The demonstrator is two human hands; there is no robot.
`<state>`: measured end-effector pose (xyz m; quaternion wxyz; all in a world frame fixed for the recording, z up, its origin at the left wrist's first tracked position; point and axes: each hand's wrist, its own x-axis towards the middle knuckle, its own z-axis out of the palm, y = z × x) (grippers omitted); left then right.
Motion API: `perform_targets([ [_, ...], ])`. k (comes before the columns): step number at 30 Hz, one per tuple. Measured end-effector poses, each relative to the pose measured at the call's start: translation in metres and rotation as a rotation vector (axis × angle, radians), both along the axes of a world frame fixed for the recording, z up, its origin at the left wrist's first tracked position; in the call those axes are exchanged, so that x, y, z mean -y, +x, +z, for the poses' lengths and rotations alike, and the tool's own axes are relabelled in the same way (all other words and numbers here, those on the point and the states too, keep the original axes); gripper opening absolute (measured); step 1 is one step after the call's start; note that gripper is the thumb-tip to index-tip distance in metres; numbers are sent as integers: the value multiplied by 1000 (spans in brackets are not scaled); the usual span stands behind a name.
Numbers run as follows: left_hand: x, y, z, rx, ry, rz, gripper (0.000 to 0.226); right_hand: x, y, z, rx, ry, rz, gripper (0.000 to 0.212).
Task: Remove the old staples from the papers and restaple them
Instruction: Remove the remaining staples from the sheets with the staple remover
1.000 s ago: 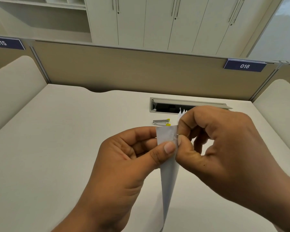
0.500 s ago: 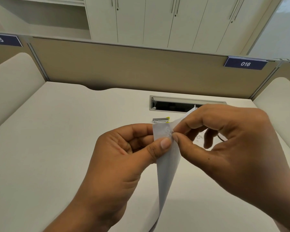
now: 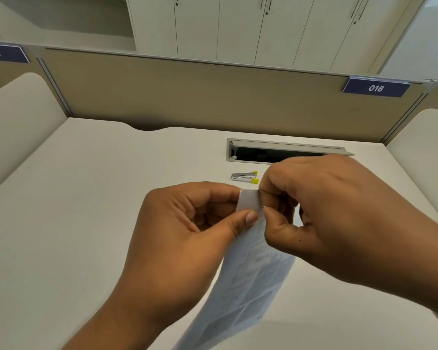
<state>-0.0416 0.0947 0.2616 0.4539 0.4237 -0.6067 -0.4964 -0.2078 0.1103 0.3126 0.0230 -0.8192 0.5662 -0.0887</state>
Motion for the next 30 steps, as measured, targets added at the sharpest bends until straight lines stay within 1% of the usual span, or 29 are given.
perform_targets([
  [2, 3, 1, 0, 13, -19, 38, 20, 2, -1, 2, -1, 80, -4, 21],
  [3, 4, 2, 0, 8, -23, 52, 21, 3, -3, 2, 33, 116, -4, 20],
  [5, 8, 3, -1, -3, -27, 66, 23, 4, -8, 1, 197, 156, -17, 15],
  [9, 14, 5, -7, -20, 10, 90, 29, 11, -20, -8, 567, 133, -74, 5],
  [11, 18, 7, -11, -28, 33, 97, 30, 16, -29, -13, 751, 141, -109, 13],
  [12, 20, 7, -13, -33, 40, 97, 29, 19, -34, -16, 835, 149, -143, 18],
  [14, 24, 9, -17, -51, 47, 95, 28, 29, -50, -26, 979, 164, -260, 16],
  [16, 27, 10, -19, -72, 56, 89, 28, 39, -67, -42, 1076, 186, -403, 17],
  [18, 30, 10, -20, -90, 63, 75, 26, 49, -88, -62, 1125, 201, -521, 18],
  [20, 34, 8, -21, -101, 74, 65, 25, 61, -109, -87, 1128, 211, -632, 13],
  [24, 40, 3, -25, -122, 95, 67, 25, 82, -151, -148, 1036, 234, -812, 9],
  [28, 48, -6, -34, -135, 125, 52, 23, 102, -182, -203, 1010, 257, -946, 8],
  [30, 52, -9, -38, -130, 105, 22, 30, 113, -194, -225, 997, 267, -997, 9],
])
